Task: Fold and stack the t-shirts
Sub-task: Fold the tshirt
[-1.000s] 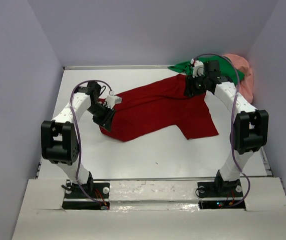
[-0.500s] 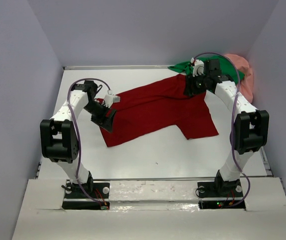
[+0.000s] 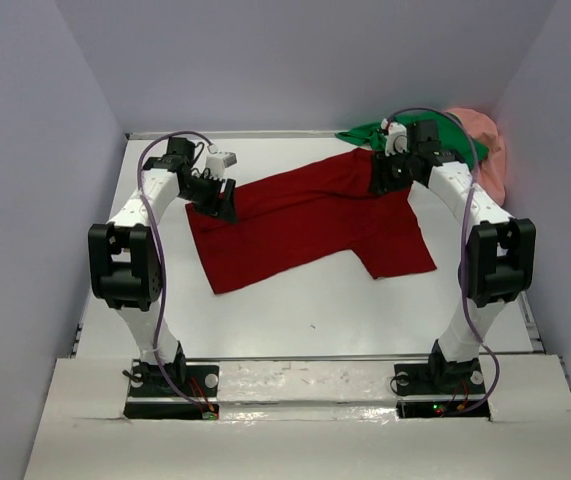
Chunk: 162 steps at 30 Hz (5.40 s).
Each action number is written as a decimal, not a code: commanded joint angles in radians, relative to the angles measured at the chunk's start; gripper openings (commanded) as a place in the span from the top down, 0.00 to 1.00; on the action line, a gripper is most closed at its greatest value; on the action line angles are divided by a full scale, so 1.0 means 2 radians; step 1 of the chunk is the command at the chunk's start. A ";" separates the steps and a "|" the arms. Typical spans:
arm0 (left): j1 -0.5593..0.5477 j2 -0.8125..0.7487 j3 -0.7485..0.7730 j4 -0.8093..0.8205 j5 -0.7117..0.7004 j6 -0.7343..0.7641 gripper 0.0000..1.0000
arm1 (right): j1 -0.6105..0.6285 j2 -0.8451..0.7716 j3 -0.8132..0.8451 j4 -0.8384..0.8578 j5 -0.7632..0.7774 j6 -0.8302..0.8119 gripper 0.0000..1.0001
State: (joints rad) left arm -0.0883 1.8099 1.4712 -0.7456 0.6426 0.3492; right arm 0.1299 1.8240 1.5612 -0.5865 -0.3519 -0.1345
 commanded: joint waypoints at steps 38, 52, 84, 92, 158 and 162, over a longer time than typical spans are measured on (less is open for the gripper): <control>-0.009 -0.064 -0.054 -0.082 -0.037 0.002 0.32 | -0.096 -0.146 -0.142 -0.218 0.082 0.014 0.52; -0.026 -0.036 -0.043 -0.047 -0.047 -0.022 0.31 | -0.096 -0.104 -0.136 -0.143 0.053 0.016 0.57; -0.029 -0.139 -0.169 0.390 -0.143 -0.131 0.31 | -0.096 0.284 0.272 0.040 0.041 0.037 0.48; -0.029 -0.156 -0.176 0.389 -0.153 -0.133 0.31 | -0.096 0.226 0.214 0.011 0.051 0.043 0.51; -0.029 -0.162 -0.140 0.327 -0.166 -0.155 0.23 | -0.086 0.054 -0.124 -0.083 0.039 0.040 1.00; -0.029 -0.163 -0.137 0.323 -0.166 -0.152 0.23 | -0.075 0.066 -0.137 -0.109 0.023 0.035 1.00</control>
State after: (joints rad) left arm -0.1440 1.5322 1.1488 -0.0963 0.3027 0.0330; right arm -0.0441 1.9491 1.3270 -0.7425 -0.3187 -0.0326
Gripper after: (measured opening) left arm 0.764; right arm 0.009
